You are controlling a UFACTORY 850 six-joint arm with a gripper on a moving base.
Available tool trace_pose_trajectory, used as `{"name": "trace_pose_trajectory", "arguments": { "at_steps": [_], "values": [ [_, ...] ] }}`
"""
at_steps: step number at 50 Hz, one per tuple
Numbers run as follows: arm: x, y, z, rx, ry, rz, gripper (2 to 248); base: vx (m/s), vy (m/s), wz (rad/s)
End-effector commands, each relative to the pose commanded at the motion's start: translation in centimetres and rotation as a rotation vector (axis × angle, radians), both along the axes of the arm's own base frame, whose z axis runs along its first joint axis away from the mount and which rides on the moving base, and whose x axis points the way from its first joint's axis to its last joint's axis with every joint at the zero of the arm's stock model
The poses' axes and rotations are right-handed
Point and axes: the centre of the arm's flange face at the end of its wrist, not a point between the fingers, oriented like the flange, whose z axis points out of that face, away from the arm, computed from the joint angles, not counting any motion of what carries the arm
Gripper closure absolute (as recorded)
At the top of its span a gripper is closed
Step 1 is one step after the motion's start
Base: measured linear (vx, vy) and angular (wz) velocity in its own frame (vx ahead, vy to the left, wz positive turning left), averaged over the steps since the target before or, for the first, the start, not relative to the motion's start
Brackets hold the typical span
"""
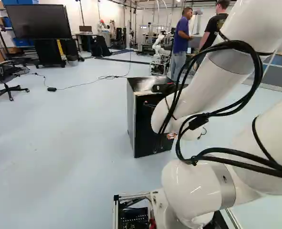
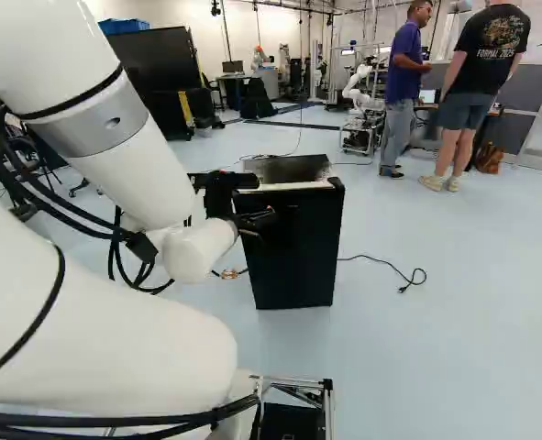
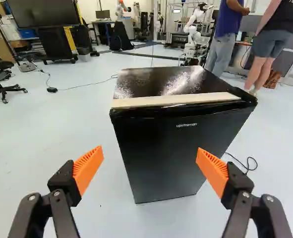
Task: Grab a drink from the fridge
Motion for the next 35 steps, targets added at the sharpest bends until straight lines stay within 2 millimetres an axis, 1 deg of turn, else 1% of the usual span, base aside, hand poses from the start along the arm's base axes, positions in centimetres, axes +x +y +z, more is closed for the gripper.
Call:
{"name": "trace_pose_trajectory", "arguments": {
  "at_steps": [35],
  "values": [
    [0.0, 0.0, 0.0, 0.0, 0.0, 0.0, 3, 0.001, 0.105, -0.01]
  ]
}}
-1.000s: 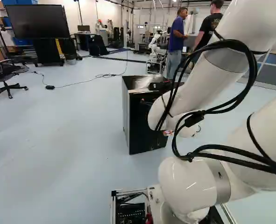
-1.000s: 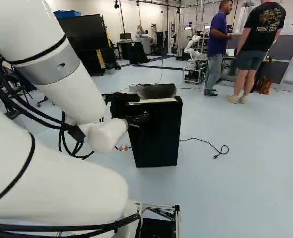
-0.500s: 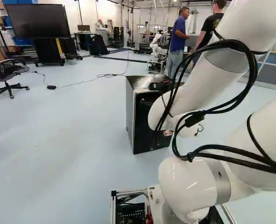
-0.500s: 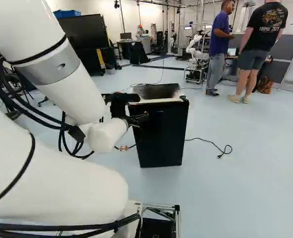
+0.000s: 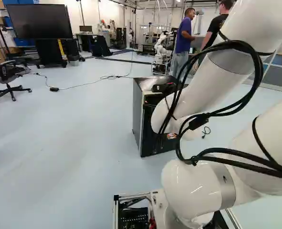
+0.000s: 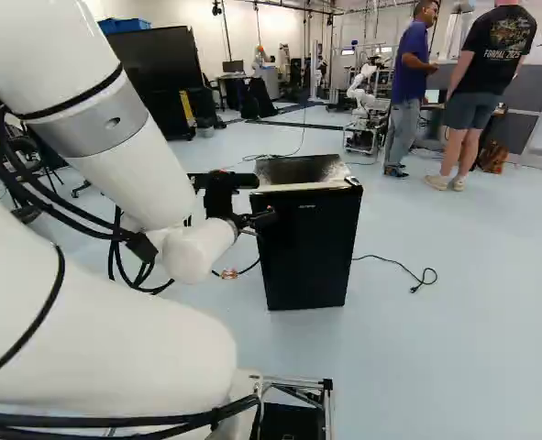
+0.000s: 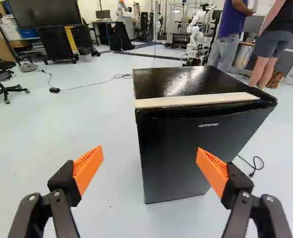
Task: Grab a drink from the fridge
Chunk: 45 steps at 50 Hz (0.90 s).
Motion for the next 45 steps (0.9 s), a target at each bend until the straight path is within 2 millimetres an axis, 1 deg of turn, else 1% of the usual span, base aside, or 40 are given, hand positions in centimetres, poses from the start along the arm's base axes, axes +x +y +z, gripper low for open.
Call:
{"name": "trace_pose_trajectory", "arguments": {
  "at_steps": [32, 45],
  "values": [
    [0.0, 0.0, 0.0, 0.0, 0.0, 0.0, 3, 0.0, 0.11, -0.007],
    [0.0, 0.0, 0.0, 0.0, 0.0, 0.0, 3, 0.001, 0.076, -0.002]
  ]
}}
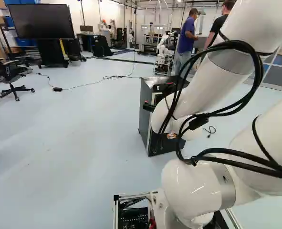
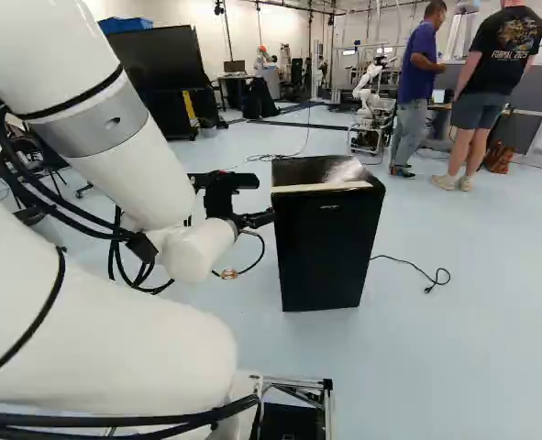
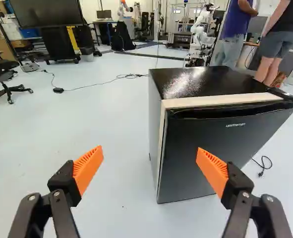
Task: Grab a drink from the fridge
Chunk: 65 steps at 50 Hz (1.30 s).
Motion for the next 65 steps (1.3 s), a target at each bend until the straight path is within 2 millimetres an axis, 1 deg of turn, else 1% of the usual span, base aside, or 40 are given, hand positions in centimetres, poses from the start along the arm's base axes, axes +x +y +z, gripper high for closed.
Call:
{"name": "trace_pose_trajectory", "arguments": {
  "at_steps": [36, 58, 65],
  "values": [
    [0.0, 0.0, 0.0, 0.0, 0.0, 0.0, 3, 0.001, 0.051, -0.002],
    [0.0, 0.0, 0.0, 0.0, 0.0, 0.0, 3, 0.0, 0.005, -0.002],
    [0.0, 0.0, 0.0, 0.0, 0.0, 0.0, 3, -0.026, 0.071, -0.043]
  ]
}}
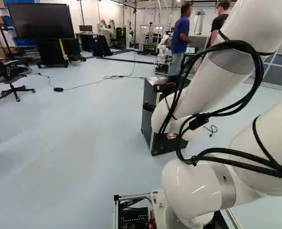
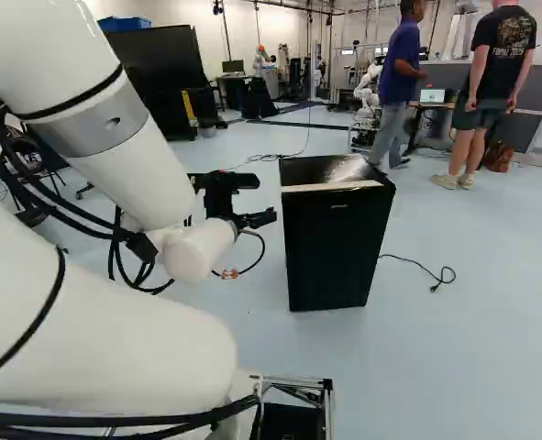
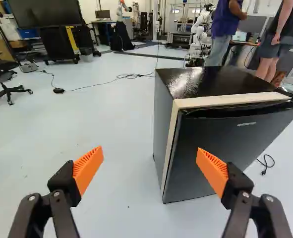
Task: Grab a drink from the fridge
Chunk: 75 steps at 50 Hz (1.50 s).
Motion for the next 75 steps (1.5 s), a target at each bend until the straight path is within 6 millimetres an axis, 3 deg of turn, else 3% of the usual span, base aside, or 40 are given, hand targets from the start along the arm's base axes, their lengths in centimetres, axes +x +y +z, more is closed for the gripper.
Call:
{"name": "trace_pose_trajectory", "arguments": {
  "at_steps": [75],
  "values": [
    [0.15, 0.07, 0.02, 0.0, 0.001, 0.002, 3, -0.022, 0.016, 0.0]
  ]
}}
